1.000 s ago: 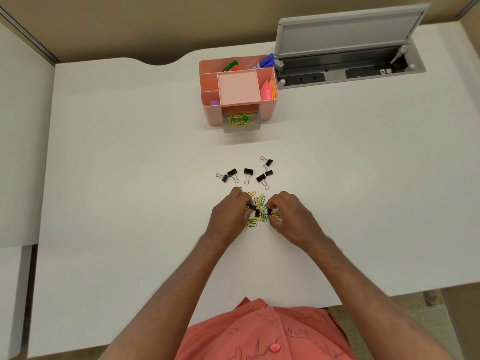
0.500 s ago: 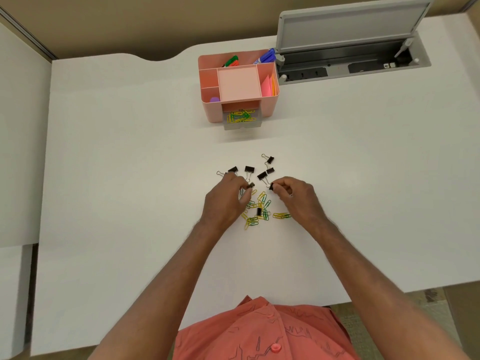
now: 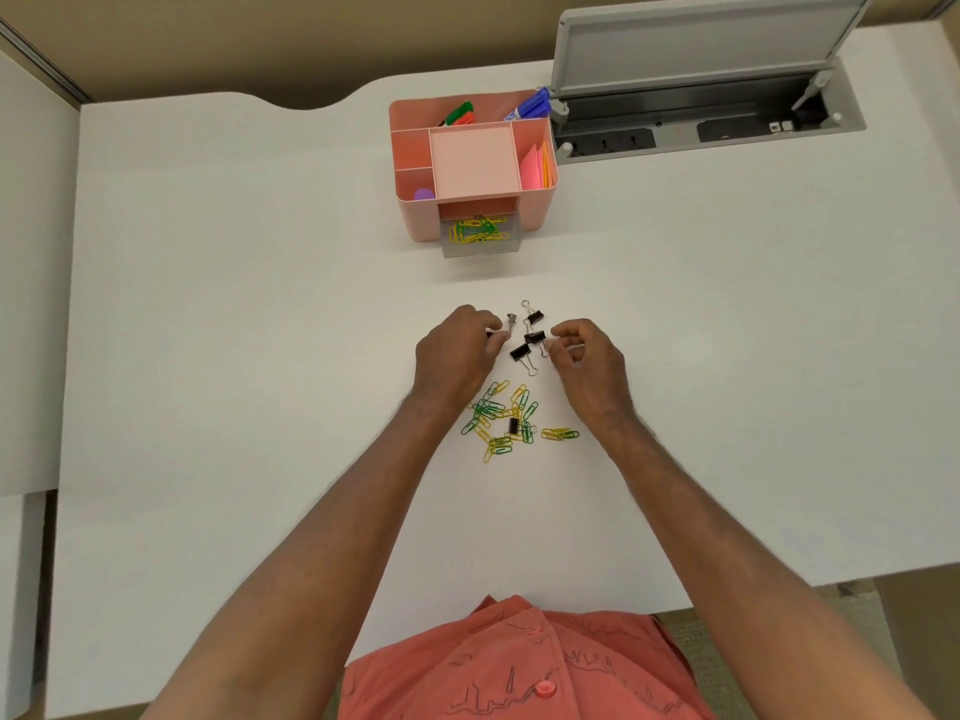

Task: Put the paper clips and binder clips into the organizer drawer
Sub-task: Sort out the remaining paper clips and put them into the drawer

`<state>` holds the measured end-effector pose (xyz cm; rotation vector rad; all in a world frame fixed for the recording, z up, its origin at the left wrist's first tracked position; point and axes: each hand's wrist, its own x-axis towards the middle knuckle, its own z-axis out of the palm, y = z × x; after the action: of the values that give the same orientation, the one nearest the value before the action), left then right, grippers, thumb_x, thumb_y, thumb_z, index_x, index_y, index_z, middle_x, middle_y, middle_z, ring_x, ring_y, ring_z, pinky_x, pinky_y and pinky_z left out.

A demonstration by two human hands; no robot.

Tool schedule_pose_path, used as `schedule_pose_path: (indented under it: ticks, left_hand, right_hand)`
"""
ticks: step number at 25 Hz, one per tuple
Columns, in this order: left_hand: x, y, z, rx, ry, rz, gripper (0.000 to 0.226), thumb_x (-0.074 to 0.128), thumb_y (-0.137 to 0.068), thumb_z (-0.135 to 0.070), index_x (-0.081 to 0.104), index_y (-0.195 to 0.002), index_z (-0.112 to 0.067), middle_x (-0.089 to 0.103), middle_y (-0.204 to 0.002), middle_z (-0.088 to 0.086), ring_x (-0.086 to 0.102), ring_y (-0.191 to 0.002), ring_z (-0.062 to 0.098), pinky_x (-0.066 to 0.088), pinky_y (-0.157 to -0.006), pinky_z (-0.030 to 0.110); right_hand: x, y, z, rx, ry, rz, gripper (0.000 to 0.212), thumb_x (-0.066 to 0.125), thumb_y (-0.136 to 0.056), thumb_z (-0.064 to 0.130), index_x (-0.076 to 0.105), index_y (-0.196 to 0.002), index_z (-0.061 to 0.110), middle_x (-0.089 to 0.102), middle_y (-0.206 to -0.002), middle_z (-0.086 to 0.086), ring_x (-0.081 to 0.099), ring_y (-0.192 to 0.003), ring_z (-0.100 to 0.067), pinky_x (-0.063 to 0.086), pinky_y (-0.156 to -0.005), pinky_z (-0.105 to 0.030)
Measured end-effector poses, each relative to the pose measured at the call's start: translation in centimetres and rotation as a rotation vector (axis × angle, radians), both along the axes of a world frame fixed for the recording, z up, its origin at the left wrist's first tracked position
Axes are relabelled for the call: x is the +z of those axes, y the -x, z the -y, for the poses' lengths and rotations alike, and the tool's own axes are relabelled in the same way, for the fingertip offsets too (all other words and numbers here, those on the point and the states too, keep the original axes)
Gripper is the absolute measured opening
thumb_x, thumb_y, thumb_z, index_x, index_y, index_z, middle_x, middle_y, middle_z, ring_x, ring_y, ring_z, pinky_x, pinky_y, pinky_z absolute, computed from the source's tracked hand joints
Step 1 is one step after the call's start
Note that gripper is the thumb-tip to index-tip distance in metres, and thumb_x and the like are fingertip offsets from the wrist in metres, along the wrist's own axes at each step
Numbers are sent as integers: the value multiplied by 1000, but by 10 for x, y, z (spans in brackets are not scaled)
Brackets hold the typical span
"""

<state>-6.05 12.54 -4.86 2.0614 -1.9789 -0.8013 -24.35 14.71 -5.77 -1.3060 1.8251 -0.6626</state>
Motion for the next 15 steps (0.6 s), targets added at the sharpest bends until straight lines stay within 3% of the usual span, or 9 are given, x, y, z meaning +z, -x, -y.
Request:
schedule_pose_path:
  ticks: [3, 7, 11, 15]
  left_hand:
    - [-4, -12, -20, 31, 67, -33, 19, 57, -98, -39, 67, -111, -29, 61, -107, -6, 60, -99, 17, 53, -77, 39]
    - [-21, -31, -50, 127, 145, -44, 40, 65, -94, -29, 58, -132, -19, 56, -127, 2, 49, -115, 24, 48, -94, 40]
    - [-24, -34, -62, 69, 85, -82, 51, 66, -93, -22, 51, -142, -14, 51, -131, 4, 44, -118, 24, 46, -100, 40]
    - [-20, -28, -72, 113, 86, -148, 55, 66, -92, -16, 47, -144, -17, 41, -136, 2, 42, -123, 20, 45, -98, 30]
  right_hand:
    - [4, -5, -28, 221, 28, -39, 9, 68, -93, 25, 65, -100, 29, 61, -100, 11, 61, -85, -4, 50, -72, -20]
    - [-6, -9, -66, 547, 65, -246, 30, 72, -88, 33, 62, -115, 29, 55, -112, 12, 54, -101, -8, 52, -74, -27]
    - [-6, -10, -66, 555, 87, -291, 25, 72, -88, 30, 63, -112, 28, 56, -112, 12, 54, -106, -10, 53, -72, -30]
    - [3, -7, -53, 455, 79, -199, 9, 65, -91, 25, 65, -99, 29, 58, -102, 13, 58, -91, -6, 54, -72, -31]
